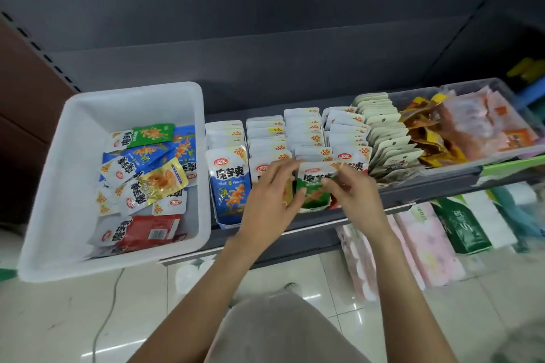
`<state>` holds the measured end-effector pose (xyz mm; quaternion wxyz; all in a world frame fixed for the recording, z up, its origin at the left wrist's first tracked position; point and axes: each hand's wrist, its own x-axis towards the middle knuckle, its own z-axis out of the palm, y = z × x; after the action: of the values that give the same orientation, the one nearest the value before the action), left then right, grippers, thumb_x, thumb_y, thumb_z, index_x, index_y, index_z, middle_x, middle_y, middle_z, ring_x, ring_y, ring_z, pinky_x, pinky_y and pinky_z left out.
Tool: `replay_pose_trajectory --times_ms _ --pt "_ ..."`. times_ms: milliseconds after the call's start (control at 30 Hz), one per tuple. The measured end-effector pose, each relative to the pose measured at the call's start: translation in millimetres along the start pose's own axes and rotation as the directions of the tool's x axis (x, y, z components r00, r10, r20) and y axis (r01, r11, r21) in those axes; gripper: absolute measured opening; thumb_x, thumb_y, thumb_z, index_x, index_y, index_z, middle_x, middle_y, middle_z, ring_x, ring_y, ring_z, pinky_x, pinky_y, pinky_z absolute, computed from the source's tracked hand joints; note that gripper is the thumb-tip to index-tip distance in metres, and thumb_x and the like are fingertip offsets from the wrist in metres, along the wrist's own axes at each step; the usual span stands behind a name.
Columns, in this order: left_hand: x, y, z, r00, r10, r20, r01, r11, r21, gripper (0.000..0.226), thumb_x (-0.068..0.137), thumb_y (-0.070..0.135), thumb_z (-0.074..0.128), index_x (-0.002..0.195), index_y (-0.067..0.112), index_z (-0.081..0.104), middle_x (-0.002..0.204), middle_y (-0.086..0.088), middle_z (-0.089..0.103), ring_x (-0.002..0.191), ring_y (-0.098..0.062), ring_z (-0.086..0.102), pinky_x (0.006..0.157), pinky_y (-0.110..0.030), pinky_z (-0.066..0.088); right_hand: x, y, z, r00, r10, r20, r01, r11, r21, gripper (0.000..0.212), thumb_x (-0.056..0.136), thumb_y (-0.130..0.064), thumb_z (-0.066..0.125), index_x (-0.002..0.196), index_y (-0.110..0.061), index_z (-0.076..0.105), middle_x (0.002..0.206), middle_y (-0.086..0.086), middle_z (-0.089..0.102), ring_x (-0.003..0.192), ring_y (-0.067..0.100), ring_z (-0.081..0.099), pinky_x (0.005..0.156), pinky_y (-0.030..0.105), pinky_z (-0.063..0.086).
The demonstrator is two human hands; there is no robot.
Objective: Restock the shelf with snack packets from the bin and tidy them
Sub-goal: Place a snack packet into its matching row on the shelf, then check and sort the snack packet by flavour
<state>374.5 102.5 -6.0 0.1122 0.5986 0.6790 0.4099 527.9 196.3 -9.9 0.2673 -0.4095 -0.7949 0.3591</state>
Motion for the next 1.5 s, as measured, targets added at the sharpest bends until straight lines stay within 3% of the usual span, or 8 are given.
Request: replay_pose_trajectory --times_ms 133,433,667,833,1000,1100,1267,1500 --pt "6.3 -1.2 8.3 0.994 0.038 -0.102 -0.024 0.99 0.141 0.024 0.086 0.023 0.055 0.106 0.016 0.065 0.111 -0.001 0.058 0.099 -0.016 0.057 0.084 -0.026 0.046 -6.2 19.1 11.3 0.992 -0.031 -0.122 0.004 0.976 -0.217 0.023 0.08 -0.022 0.074 0.075 -0.009 0.057 0.075 0.0 0.052 0.063 0.021 0.051 0.055 0.03 0.038" --pt "27.0 -3.7 14.2 0.99 0.084 -0.116 -0.005 0.83 0.558 0.007 0.08 0.028 0.07 0.079 0.021 0.069 0.094 0.0 0.057 0.09 -0.017 0.043 0.076 -0.03 0.03 -6.7 15.3 24.4 0.961 0.191 -0.202 -0.248 0.917 -0.311 0.028 0.081 -0.033 0.072 0.092 -0.01 0.061 0.08 0.003 0.07 0.073 0.026 0.065 0.058 0.027 0.041" --pt "8.9 -0.3 -9.4 0.967 0.136 -0.217 -0.088 0.972 0.218 0.02 0.088 0.029 0.057 0.103 0.017 0.065 0.1 -0.004 0.061 0.096 -0.017 0.053 0.081 -0.028 0.041 -18.9 -13.7 7.4 0.938 0.106 -0.331 -0.143 0.986 -0.088 0.029 0.084 -0.024 0.069 0.106 -0.018 0.051 0.076 -0.008 0.059 0.068 0.014 0.059 0.062 0.036 0.051" --pt "-22.2 -25.9 -72.6 0.921 0.06 -0.384 -0.028 0.996 0.088 0.016 0.09 0.021 0.051 0.098 0.014 0.063 0.08 0.0 0.064 0.079 -0.011 0.052 0.076 -0.022 0.038 -21.5 -74.2 7.8 0.936 -0.052 -0.349 0.08 0.994 0.068 0.016 0.089 -0.015 0.062 0.103 -0.015 0.056 0.079 -0.008 0.059 0.07 0.008 0.056 0.061 0.019 0.045" --pt "-62.7 -97.0 -157.3 0.931 -0.326 -0.167 0.349 0.927 0.136 0.016 0.084 0.025 0.062 0.099 0.02 0.067 0.083 0.009 0.066 0.078 -0.006 0.058 0.07 -0.022 0.045 -7.1 -131.4 76.0 0.972 -0.236 0.016 0.233 0.966 0.11 0.012 0.088 -0.016 0.059 0.1 -0.015 0.063 0.084 -0.011 0.065 0.07 0.006 0.058 0.063 0.021 0.048" --pt "-82.0 -150.0 -190.7 0.786 -0.607 0.118 0.513 0.746 0.425 0.046 0.078 0.031 0.072 0.122 0.029 0.057 0.113 0.004 0.064 0.105 -0.017 0.057 0.086 -0.03 0.044 10.9 -153.2 144.1 0.848 -0.256 0.463 0.303 0.953 -0.029 0.018 0.09 -0.021 0.06 0.109 -0.019 0.062 0.099 -0.008 0.065 0.083 0.007 0.059 0.069 0.025 0.048" --pt "-85.2 -208.9 -202.0 0.587 -0.662 0.465 0.325 0.719 0.614 0.081 0.071 0.055 0.07 0.141 0.036 0.033 0.139 0.002 0.043 0.128 -0.019 0.039 0.104 -0.036 0.036 34.8 -159.5 248.7 0.52 -0.103 0.848 0.544 0.806 -0.235 0.058 0.083 -0.043 0.068 0.131 -0.016 0.05 0.128 0.005 0.055 0.116 0.023 0.051 0.092 0.036 0.044" --pt "-70.8 -216.8 -194.5 0.701 -0.538 0.468 0.069 0.704 0.707 0.076 0.077 0.055 0.065 0.14 0.024 0.034 0.134 -0.002 0.042 0.122 -0.022 0.043 0.099 -0.035 0.041 43.2 -153.9 288.6 0.582 -0.012 0.813 0.676 0.563 -0.475 0.072 0.077 -0.052 0.068 0.133 -0.012 0.045 0.133 0.009 0.042 0.124 0.031 0.037 0.101 0.047 0.035"
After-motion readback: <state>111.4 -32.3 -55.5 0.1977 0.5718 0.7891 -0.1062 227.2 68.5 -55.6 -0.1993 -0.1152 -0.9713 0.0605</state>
